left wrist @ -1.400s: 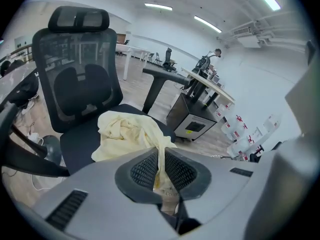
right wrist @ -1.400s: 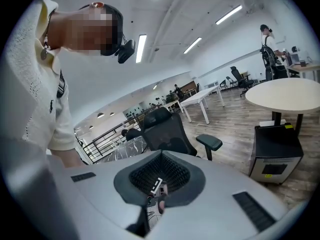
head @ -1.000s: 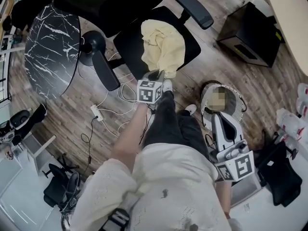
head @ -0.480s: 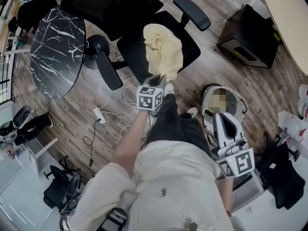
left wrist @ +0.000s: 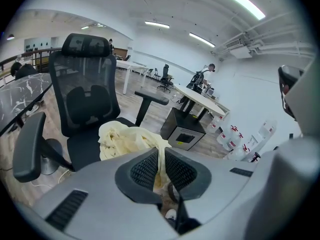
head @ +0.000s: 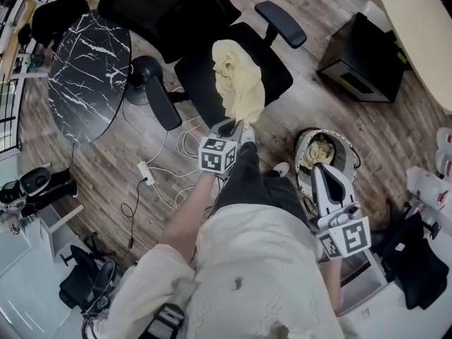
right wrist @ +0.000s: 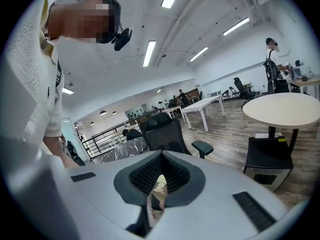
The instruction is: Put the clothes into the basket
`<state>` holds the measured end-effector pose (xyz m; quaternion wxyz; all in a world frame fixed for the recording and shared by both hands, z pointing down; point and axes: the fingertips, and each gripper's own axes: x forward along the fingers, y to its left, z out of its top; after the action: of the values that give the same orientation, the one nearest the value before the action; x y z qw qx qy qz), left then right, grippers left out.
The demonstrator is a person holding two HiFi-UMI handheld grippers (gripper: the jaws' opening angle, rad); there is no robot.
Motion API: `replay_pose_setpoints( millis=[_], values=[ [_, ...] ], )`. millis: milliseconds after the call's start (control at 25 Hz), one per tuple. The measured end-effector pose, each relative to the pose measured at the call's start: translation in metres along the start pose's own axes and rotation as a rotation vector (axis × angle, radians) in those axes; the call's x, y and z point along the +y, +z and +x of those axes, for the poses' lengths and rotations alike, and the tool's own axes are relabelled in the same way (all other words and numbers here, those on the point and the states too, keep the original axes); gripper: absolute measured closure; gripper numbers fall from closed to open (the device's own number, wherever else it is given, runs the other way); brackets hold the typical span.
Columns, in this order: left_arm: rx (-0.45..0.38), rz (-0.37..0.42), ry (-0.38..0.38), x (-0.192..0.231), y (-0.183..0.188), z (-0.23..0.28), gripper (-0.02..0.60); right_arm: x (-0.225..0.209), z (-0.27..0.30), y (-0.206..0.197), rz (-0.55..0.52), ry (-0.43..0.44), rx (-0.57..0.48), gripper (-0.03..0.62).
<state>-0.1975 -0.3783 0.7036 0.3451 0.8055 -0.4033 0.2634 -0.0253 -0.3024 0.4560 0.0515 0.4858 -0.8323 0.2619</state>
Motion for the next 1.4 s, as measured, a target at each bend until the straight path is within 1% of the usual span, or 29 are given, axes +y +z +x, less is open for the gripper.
replay_pose_setpoints(
  millis=[280, 440, 800, 1160, 1400],
  values=[
    [-0.024, 0.032, -0.025, -0.029, -0.008, -0.022, 0.531, 0.005, -0.023, -0.007, -0.021, 0.000, -0.003, 0.583],
    [-0.046, 0.029, -0.035, -0.045, -0.011, -0.036, 0.531, 0.009, -0.034, -0.008, -0.040, 0.016, -0.006, 0.583],
    [-0.095, 0.029, -0.019, -0.061, -0.026, -0.080, 0.531, 0.023, -0.055, -0.015, -0.066, 0.037, -0.021, 0.583],
    [-0.118, 0.063, -0.007, -0.088, -0.047, -0.125, 0.531, 0.044, -0.084, -0.026, -0.078, 0.066, -0.025, 0.583],
    [-0.133, 0.087, -0.004, -0.106, -0.057, -0.146, 0.531, 0.051, -0.101, -0.034, -0.087, 0.076, -0.024, 0.583]
  ],
)
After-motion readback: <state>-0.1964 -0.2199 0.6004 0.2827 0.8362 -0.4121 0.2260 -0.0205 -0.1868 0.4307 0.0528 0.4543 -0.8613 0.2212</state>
